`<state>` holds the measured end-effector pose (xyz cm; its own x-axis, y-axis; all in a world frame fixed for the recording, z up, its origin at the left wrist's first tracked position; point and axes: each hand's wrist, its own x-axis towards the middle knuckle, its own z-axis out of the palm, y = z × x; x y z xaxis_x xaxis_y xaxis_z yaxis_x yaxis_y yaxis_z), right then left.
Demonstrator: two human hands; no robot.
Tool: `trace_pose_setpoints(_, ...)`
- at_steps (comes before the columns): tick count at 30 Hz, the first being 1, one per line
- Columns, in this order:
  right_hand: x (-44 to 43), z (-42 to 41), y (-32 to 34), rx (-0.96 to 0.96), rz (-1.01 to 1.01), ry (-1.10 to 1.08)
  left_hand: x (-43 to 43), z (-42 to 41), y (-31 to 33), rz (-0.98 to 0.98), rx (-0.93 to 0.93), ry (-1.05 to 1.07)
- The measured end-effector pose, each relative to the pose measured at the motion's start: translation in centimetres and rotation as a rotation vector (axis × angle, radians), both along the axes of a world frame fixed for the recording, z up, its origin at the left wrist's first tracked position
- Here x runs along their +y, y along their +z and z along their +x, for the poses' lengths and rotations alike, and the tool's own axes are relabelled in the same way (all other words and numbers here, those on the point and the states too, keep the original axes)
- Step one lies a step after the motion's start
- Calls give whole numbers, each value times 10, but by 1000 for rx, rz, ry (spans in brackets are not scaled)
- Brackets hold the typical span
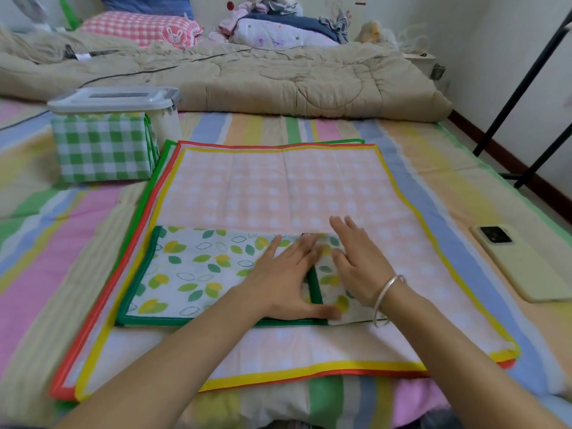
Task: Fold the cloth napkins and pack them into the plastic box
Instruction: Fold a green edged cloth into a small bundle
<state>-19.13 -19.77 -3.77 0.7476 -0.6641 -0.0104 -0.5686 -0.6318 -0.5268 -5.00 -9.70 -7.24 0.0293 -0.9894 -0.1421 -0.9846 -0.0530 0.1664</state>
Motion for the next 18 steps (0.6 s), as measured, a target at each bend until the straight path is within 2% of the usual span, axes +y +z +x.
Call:
trace_pose_setpoints(3, 20, 11, -8, -196, 264, 11, -17, -22, -4, -117, -19, -23)
trace_pose_setpoints(4, 24, 14, -12, -219, 303, -3, -18, -25, -3, -158, 56, -19)
trace_pose_setpoints(7, 26, 19, -22, -191, 219, -25, -2, -15, 3, -359, 650, 140)
trace_pose_setpoints(8, 25, 19, -24, -156, 183, -6, 8, -5, 4, -427, 738, 221)
trace_pose_setpoints(9, 23, 19, -25, -107, 157, 19, 19, 5, 7, -480, 722, 297)
trace_pose_setpoints(11, 23, 19, -27, 32, 62, 68, 45, 33, 11, -519, 452, 373)
trace_pose_setpoints(14, 26, 25, -23, 274, -118, 83, 81, 67, 12, -235, 64, 302)
trace_pose_setpoints(16, 32, 36, -19, 410, -252, 75, 93, 74, 6, -97, -51, 280)
trace_pose_setpoints(18, 42, 48, -15, 430, -379, 121, 96, 71, -2, -68, -104, 269)
